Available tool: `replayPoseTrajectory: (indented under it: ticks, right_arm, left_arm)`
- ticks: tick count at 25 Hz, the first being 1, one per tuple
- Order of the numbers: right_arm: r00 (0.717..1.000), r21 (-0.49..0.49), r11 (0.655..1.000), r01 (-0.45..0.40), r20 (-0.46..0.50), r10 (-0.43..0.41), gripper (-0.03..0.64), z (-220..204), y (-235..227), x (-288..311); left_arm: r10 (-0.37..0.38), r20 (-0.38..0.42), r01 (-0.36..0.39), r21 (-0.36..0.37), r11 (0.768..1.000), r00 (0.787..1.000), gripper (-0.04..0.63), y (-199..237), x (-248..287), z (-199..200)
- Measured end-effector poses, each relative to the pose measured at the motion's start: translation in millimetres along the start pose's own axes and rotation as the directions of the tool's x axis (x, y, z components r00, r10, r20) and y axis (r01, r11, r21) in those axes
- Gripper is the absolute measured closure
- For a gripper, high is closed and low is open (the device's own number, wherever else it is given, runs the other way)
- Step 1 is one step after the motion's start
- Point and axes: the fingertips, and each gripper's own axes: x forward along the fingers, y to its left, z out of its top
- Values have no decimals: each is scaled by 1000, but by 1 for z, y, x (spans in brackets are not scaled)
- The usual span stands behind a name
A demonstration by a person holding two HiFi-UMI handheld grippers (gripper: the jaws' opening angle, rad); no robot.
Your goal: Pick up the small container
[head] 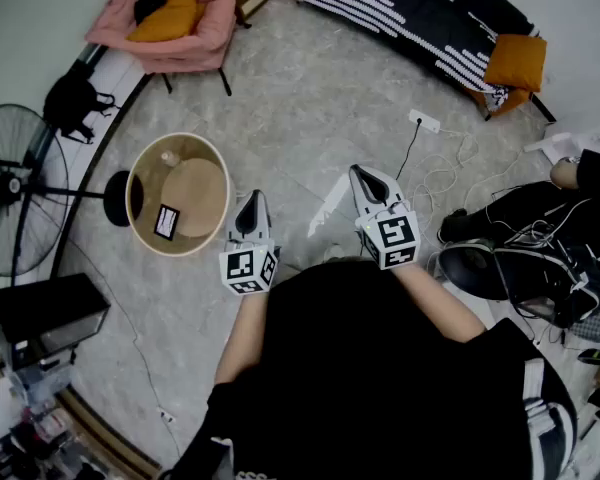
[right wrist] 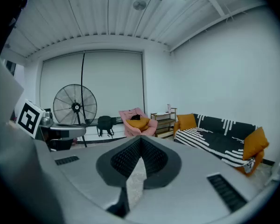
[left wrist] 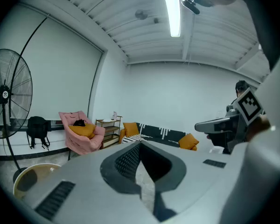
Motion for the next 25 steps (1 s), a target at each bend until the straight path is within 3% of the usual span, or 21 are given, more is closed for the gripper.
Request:
replayPoseTrajectory:
  ticks: [6, 11, 14, 19, 25]
  right_arm:
    - [1000, -19, 1000, -12, 7, 12, 595, -5, -31, -8]
    - [1000, 44, 999, 15, 0, -15, 595, -21, -62, -4]
    - [999, 48, 998, 35, -9, -35, 595, -25, -81, 13]
    - [996, 42, 996, 81, -47, -79, 595, -34, -113, 82]
    - [979, 38, 984, 172, -114, -167, 595, -12, -136, 195]
  left_arm:
    - [68, -20, -69, -25, 997, 997, 576, -13, 16, -11]
    - [73, -45, -75, -26, 997, 996, 576, -16, 30, -16]
    - [47, -46, -49, -24, 999, 998, 576, -10, 54, -14]
    - [-26, -55, 25, -18, 1000, 998, 576, 18, 141, -16]
    - [-143, -33, 141, -66, 988, 989, 576, 87, 252, 30]
